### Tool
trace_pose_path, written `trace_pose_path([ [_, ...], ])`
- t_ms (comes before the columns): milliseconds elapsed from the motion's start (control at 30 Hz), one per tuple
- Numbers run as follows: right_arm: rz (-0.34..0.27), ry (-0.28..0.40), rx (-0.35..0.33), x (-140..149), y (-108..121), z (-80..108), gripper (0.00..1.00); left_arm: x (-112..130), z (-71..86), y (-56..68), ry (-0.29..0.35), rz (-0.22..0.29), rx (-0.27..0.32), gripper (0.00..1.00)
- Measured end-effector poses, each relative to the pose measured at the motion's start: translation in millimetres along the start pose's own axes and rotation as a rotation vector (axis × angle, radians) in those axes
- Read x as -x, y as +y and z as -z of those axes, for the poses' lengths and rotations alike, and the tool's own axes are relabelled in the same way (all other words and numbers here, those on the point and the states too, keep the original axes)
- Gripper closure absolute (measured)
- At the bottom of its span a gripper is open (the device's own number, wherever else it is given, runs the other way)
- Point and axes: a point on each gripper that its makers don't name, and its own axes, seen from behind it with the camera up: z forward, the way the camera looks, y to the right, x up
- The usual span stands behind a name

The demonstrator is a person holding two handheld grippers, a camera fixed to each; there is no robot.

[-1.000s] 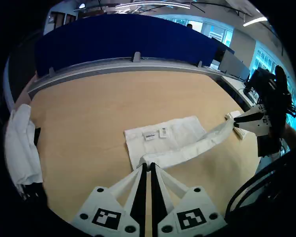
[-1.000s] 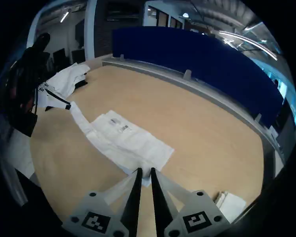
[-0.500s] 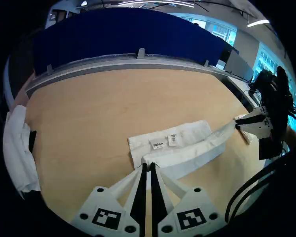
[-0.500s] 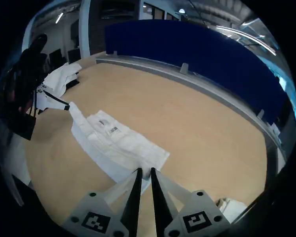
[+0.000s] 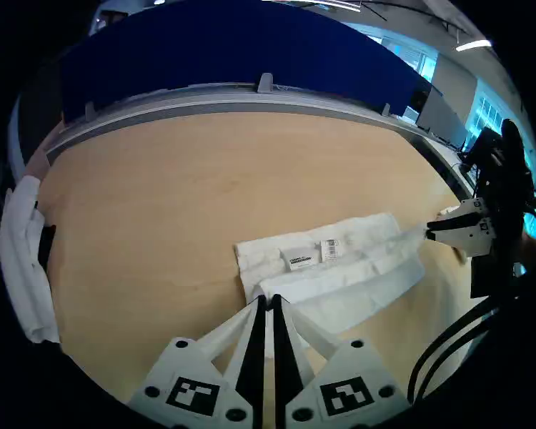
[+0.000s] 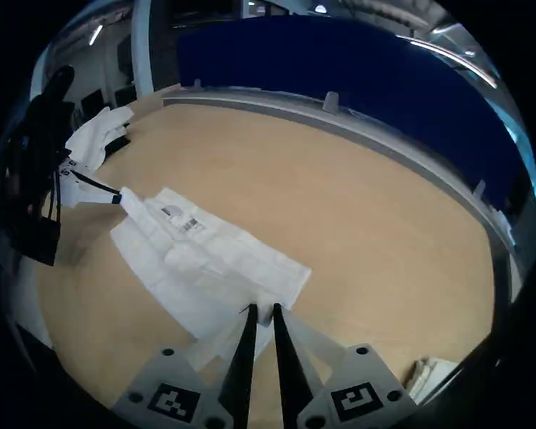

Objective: Fold towel

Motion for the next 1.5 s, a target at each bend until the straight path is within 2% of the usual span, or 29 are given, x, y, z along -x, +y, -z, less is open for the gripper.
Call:
trace_pose_path([
  [200,-0.013,-0.003,0.016,-1.4,3.8,-11.3,0.82,-2.1,-11.9,-7.2,0.005,0.008,-0.016,0.93],
  [500,-0.009,-0.004,0.038,-3.7,4.6,-23.6,0.75,-0.3,-27.1,-16.5,-0.005,0.002,-0.041,0.91],
  [633,-0.014,-0.005,0.04,-5.6,4.6,-27.8,0.61,-0.2,-31.9,-20.5,-0.009,-0.005,-0.051,0.88],
  [767,-0.008,-0.009,0.056,-6.8,7.5,-31.7,0.5,-1.7,-35.7,-24.6,-0.011,-0.015,-0.061,0.8],
  [1000,-0.01,0.002,0.104,-12.7,17.9,-35.6,0.3,-5.7,-38.6,-35.1,-0.008,-0.019,-0.088,0.58],
  [1100,-0.025,0.015,0.117,-16.8,22.6,-34.4,0.17,-8.8,-37.0,-38.7,0.001,-0.011,-0.099,0.48],
  [1267,-0.053,0.038,0.144,-22.9,31.7,-31.5,0.02,-12.0,-32.3,-41.2,0.011,0.002,-0.097,0.31],
  [1500,-0.078,0.052,0.158,-27.9,36.3,-28.2,0.01,-13.9,-26.3,-43.8,0.025,0.012,-0.094,0.18],
])
